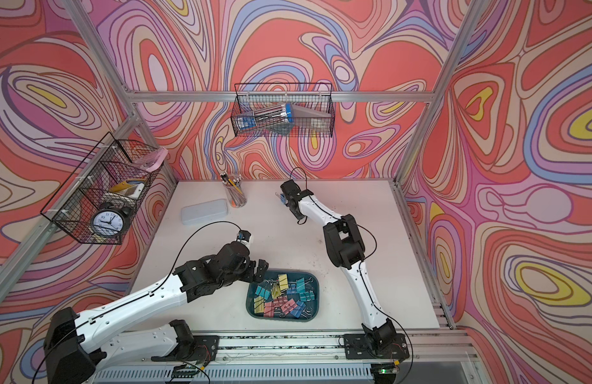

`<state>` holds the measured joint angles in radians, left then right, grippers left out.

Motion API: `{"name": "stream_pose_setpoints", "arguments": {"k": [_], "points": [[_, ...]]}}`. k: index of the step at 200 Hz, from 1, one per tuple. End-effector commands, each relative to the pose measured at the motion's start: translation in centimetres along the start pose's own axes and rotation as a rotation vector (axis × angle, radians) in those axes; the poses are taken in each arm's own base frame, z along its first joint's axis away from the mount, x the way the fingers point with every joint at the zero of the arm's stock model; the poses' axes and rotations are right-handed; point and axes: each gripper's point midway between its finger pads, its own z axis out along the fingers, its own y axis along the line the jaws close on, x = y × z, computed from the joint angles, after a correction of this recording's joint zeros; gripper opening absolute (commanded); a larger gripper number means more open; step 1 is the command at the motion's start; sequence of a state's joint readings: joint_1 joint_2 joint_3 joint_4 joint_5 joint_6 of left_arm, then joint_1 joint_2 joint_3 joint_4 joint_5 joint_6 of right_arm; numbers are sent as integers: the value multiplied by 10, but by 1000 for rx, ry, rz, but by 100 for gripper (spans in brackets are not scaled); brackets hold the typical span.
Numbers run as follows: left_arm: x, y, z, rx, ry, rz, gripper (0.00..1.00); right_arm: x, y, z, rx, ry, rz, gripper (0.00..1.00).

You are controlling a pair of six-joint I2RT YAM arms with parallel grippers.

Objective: Put the binder clips in the storage box
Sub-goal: Pick up the binder clip at the center of the board, then place the binder clip in the storage box.

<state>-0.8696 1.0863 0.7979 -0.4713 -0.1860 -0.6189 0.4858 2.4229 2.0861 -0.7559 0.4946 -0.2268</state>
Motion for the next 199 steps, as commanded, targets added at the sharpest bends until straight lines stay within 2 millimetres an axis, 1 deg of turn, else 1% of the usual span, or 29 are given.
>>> {"name": "stream_pose_setpoints", "arguments": {"k": [1,21,48,52,63,65,66,69,75,99,117,132,141,155,174,199], "points": [[-3,3,-8,9,-26,-15,99,-12,-14,-47,-57,-74,144,0],[-5,4,-13,13,-35,-23,99,-9,-23,-86,-119,-121,262,0],[-4,4,-18,24,-46,-47,99,8,-23,-140,-250,-182,398,0],[-4,5,-18,26,-49,-50,99,13,-22,-146,-268,-185,417,0],[-5,4,-20,34,-58,-62,99,23,-24,-170,-324,-210,474,0],[-6,5,-21,35,-60,-63,99,27,-21,-169,-333,-202,480,0],[-5,4,-21,36,-60,-64,99,27,-23,-175,-338,-213,487,0],[-7,4,-21,39,-64,-67,99,29,-24,-184,-355,-227,504,0],[-8,4,-23,42,-70,-70,99,37,-24,-196,-385,-238,531,0],[-13,4,-26,48,-93,-79,99,72,-16,-234,-505,-243,627,0],[-17,1,-27,57,-107,-81,99,105,-7,-251,-566,-193,664,0],[-20,0,-26,62,-113,-80,99,134,3,-260,-603,-120,689,0],[-22,-1,-25,64,-115,-80,99,151,14,-264,-638,-70,706,0],[-23,-2,-22,64,-113,-80,99,172,31,-274,-702,-10,732,0],[-23,-3,-19,66,-109,-79,99,194,54,-286,-756,50,756,0],[-23,-6,-15,82,-102,-81,99,212,81,-295,-793,109,770,0]]}}
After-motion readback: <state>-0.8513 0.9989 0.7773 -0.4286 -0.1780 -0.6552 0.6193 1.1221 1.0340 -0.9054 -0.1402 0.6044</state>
